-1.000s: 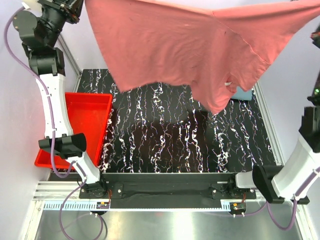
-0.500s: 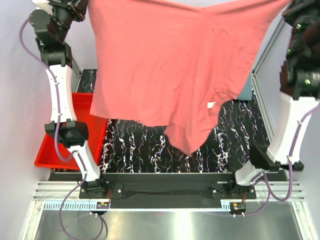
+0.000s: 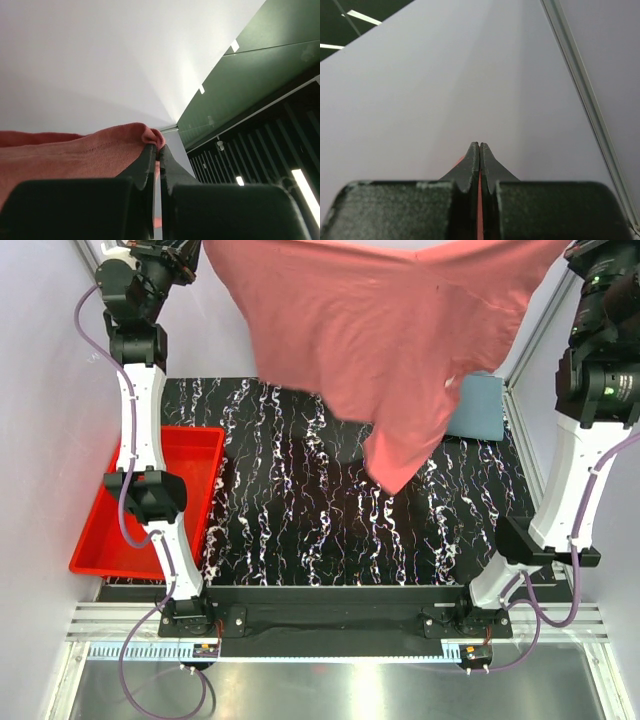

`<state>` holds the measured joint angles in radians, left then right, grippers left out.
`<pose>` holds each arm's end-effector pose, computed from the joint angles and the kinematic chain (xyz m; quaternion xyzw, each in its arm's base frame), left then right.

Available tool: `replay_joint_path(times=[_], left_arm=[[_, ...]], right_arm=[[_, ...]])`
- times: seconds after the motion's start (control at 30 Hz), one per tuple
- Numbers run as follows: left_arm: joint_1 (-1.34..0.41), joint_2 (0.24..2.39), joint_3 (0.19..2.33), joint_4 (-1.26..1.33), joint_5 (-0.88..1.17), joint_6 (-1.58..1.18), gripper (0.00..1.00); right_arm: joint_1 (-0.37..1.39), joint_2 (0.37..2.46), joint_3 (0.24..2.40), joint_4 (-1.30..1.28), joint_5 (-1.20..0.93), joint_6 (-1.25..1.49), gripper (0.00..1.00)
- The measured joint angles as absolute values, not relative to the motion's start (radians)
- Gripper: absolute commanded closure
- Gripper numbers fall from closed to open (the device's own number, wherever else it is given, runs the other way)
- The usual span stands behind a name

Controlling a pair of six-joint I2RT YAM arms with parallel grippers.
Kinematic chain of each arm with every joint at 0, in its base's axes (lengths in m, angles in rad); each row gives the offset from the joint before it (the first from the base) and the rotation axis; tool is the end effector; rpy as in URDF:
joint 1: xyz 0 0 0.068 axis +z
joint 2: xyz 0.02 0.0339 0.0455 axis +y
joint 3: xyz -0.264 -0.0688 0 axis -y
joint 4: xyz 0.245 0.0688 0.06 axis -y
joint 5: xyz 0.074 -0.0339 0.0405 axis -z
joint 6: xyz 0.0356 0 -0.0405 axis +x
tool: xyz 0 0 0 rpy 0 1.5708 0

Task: Fold and stack the t-shirts
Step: Flatten the tshirt out

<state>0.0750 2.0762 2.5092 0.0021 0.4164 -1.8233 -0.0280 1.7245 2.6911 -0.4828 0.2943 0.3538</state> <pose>0.4415 0.0187 0.5467 -0.3263 0.4481 -0.7040 0.4440 0.2455 -0.0172 0.6604 0.2203 0.4784 0.0625 0.8477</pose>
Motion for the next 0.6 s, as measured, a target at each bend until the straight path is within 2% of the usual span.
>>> replay_joint_path(times=[0.33, 0.47, 0.6], left_arm=[[0.082, 2.017, 2.455, 0.013, 0.461, -1.821, 1.0], [0.092, 1.897, 2.274, 0.014, 0.527, -1.757, 1.0], [0.101, 1.72, 1.992, -0.022, 0.588, -1.646, 1.0]], right_arm=[[-0.028, 1.624, 2.644, -0.465, 0.295, 0.342, 1.0], [-0.028, 1.547, 2.563, -0.482, 0.295, 0.337, 1.0], [-0.028, 1.386, 2.323, -0.52, 0.288, 0.36, 1.0]])
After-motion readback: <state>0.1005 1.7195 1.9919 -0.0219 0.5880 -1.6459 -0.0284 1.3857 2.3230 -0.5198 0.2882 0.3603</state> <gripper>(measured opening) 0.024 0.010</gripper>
